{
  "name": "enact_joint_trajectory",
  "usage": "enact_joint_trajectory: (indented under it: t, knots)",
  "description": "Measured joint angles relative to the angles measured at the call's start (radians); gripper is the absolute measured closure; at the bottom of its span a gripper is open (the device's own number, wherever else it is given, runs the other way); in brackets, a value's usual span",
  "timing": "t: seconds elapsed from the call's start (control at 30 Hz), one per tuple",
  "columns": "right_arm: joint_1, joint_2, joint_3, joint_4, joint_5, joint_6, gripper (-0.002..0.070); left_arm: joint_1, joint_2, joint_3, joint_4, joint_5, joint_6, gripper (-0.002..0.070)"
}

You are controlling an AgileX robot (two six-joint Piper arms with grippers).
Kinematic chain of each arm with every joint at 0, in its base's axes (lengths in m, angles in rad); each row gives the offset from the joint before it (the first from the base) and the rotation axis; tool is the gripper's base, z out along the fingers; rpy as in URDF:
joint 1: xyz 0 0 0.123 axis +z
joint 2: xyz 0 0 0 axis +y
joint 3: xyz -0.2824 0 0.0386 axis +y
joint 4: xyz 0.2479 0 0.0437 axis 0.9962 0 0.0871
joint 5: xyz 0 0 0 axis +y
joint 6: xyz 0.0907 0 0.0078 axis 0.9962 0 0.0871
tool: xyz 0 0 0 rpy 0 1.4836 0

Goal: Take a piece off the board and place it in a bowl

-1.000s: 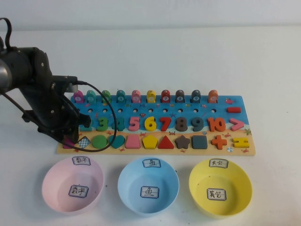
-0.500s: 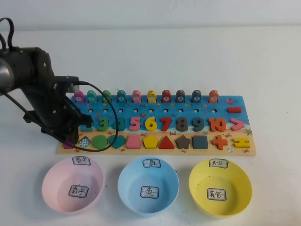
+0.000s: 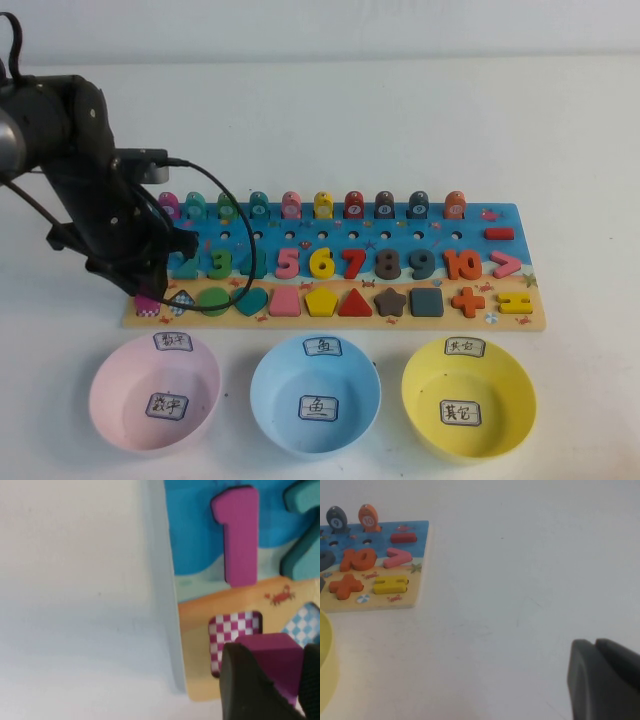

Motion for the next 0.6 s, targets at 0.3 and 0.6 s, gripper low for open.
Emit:
enact_joint_trajectory:
  t: [0.3, 0.6]
  knots:
    - [0.0, 0.0, 0.0, 0.0, 0.0, 0.0, 0.0694, 0.0, -0.197, 0.018, 0.002, 0.053, 0.0, 0.0485]
    - [0.0, 0.0, 0.0, 0.0, 0.0, 0.0, 0.0694, -0.001, -0.55, 0.307, 0.002, 0.061, 0.0, 0.0486]
